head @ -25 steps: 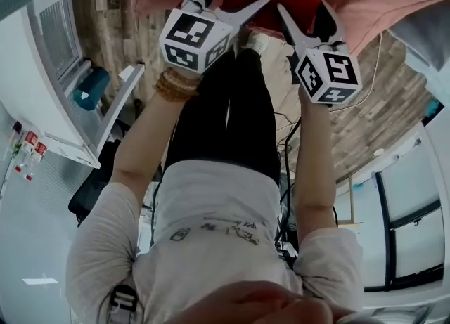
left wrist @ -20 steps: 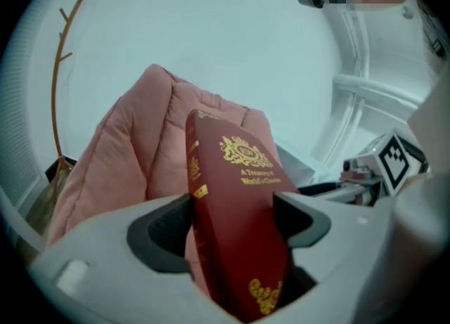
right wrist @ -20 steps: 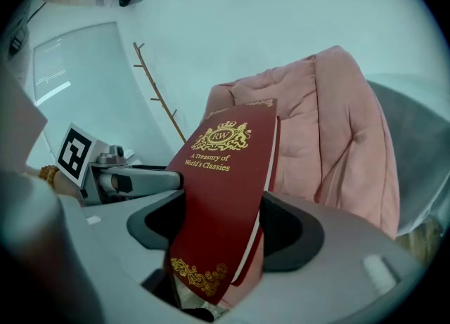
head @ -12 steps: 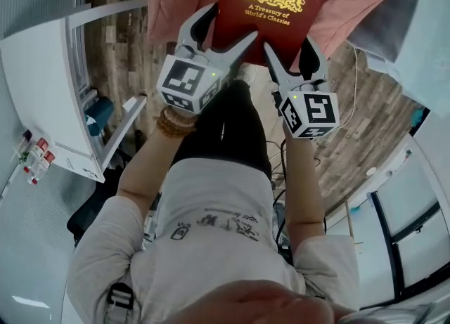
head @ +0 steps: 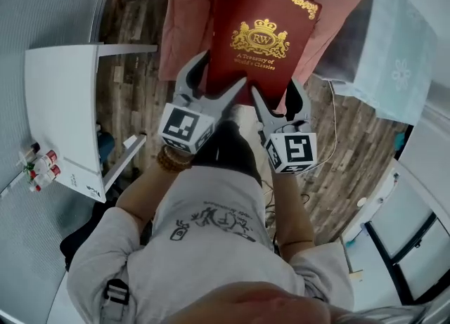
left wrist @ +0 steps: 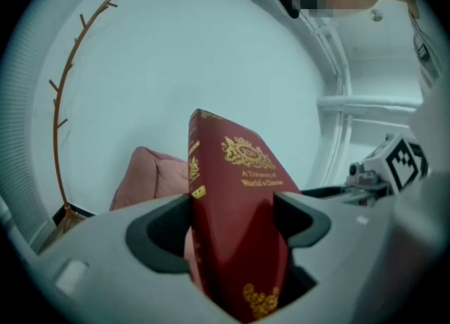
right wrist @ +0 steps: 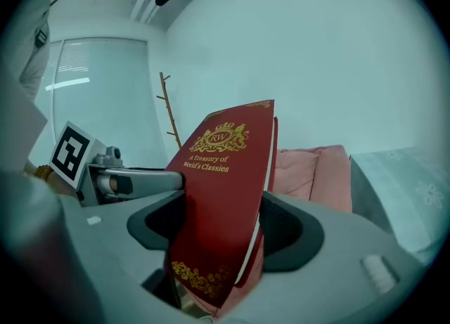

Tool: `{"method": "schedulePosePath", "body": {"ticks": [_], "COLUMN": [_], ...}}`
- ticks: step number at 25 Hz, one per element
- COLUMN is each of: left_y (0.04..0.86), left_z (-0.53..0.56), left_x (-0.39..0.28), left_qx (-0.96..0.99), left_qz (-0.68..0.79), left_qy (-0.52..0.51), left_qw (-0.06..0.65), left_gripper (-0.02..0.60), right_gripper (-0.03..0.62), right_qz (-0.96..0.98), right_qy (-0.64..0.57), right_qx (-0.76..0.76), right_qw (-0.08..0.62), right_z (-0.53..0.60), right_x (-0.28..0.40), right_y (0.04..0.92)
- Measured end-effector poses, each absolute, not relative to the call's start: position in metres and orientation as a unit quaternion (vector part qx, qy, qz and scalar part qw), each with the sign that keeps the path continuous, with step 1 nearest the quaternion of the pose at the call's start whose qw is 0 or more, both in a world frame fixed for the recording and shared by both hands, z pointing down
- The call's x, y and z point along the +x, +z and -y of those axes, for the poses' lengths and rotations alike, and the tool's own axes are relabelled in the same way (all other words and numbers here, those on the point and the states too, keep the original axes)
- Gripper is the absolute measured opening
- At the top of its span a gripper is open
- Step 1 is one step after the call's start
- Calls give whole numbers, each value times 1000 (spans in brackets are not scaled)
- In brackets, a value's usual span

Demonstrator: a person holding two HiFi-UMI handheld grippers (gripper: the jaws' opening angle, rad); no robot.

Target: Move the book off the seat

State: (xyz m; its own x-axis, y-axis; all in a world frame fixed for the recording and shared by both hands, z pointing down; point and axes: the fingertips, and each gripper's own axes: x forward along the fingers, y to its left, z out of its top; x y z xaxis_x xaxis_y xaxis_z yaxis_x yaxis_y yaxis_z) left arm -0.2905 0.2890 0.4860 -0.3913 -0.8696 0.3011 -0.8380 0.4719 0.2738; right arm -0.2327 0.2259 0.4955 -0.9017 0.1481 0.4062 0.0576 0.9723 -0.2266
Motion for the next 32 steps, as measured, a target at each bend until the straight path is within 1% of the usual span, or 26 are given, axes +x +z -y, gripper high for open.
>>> {"method": "schedulePosePath", "body": {"ticks": [8,17,23,32], "left_y": [394,328,305,300], "left_z": [-305,-331,-352,-350], "left_x": [-265,-237,-223,-213], "left_qx": [522,530,534,566], "left_qz": [836,837,835,814], "left_qy": [-41,-48,-55,-54], "left_qw": [164,132,123,119], "left_gripper": [364,364,364,364], "right_gripper": [330,328,328,327], "right_qz": [980,987,990,991], "right_qy": [86,62,54,54], "right_qx": [-42,-31,-27,12], "right_qw": [175,143,128,119], "right_z": [-243,-269,-291,-293], "right_x": [-206,-178,-163,-149], "right_y": [404,337,313,309]}}
